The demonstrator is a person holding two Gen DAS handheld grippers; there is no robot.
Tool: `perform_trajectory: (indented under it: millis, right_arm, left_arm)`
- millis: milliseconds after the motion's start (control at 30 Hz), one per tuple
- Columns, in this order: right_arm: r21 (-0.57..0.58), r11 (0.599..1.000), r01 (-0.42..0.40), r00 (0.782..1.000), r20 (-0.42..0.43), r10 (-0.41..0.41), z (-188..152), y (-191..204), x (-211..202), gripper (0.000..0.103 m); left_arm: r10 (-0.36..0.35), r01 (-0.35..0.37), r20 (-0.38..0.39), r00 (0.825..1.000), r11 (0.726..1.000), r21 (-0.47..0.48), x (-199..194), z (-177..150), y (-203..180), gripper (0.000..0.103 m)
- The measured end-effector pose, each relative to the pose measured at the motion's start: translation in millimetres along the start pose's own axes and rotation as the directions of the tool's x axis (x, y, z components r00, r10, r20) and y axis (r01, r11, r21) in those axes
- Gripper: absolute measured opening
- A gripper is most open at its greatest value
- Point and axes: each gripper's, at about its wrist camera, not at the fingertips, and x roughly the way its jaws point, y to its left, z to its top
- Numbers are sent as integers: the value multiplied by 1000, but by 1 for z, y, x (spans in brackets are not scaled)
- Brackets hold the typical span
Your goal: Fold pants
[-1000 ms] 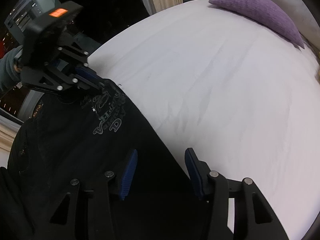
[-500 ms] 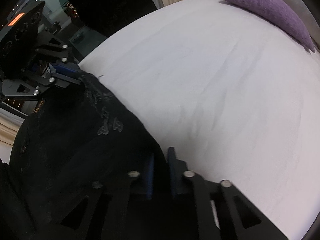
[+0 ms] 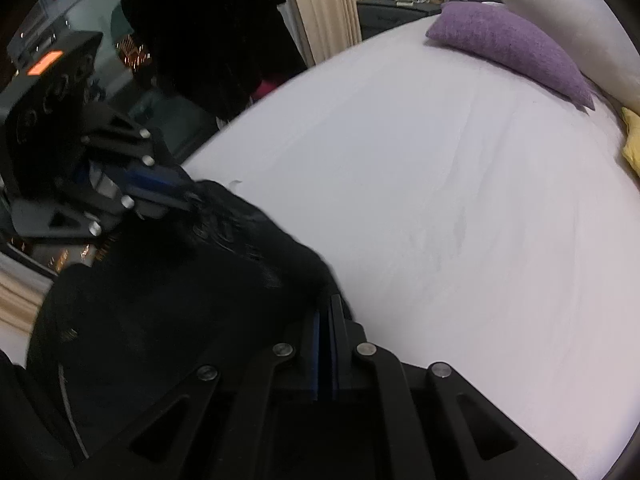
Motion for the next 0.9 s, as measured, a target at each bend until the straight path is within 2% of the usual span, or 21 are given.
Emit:
perform_trajectory:
  millis: [33,100,167,233,433,633,900]
  right_arm:
    - [12,1000,-16,1000,9,15,2,0,-9,5]
    - [3,999,-36,999,24,36,1,26,-12,5]
    - [-33,999,-34,999,32,35,-11,40,-25,5]
    - [-51,999,-18,999,27,19,-23,63,-20,5]
    - [-168,982,90,996,-7,-92,-74,116,-35,5]
    - [-281,943,179,982,-13,-190,-130,173,-42,5]
    - [-355,899,255,960,-20,-280,-171,215,-33,5]
  left_arm:
    - [-2,2,6,1000,1000,-2,-5,-2,-3,8]
    - [5,-6,15,1000,1000,6,-16,-8,-12,8]
    - [11,-11,24,1000,1000,22,-28,-15,-23,8]
    - [23,-24,28,999,999,45,-39,-26,-37,8]
    - [51,-53,25,998,991,125,-66,-76,-92,8]
    - [48,-46,-8,999,980,195,-71,-133,-148,8]
    - [84,-78,-10,996,956,283,-68,-177,-196,8]
